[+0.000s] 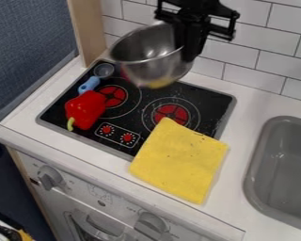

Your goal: Move the silver bowl to the bottom right corner of right burner

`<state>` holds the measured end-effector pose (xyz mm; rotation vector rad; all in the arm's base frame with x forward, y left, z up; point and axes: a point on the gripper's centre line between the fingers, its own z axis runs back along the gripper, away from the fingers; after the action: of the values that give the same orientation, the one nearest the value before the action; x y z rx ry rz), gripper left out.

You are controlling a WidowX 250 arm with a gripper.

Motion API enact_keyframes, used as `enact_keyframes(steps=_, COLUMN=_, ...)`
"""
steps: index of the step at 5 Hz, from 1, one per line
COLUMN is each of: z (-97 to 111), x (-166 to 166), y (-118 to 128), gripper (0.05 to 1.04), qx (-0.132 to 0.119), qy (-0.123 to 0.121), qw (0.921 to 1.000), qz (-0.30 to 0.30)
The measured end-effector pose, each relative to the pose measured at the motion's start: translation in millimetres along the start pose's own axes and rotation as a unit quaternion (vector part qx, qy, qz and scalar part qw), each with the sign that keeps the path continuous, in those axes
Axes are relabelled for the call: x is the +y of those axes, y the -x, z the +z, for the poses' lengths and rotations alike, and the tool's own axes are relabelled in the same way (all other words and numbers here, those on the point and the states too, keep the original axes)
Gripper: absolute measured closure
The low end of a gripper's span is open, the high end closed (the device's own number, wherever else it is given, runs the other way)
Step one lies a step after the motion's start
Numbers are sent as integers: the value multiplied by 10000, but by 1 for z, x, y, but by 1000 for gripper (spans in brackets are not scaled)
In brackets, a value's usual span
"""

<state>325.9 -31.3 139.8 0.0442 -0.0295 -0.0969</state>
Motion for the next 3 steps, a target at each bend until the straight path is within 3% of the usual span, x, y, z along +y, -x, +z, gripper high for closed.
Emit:
enact_keyframes(steps=1, z=-7, x=-14, y=38, gripper=1012, qx=42, qy=-240, qw=9994, qz=-248)
enact_keyframes(steps=2, z=-21, x=-30, y=66, gripper=1012, qx=30, qy=-186, qw=9991, qz=-393)
enact_keyframes(steps=3, z=-31, x=-50, y=72, gripper=1012, qx=-42, qy=-230, qw=9972, qz=-712)
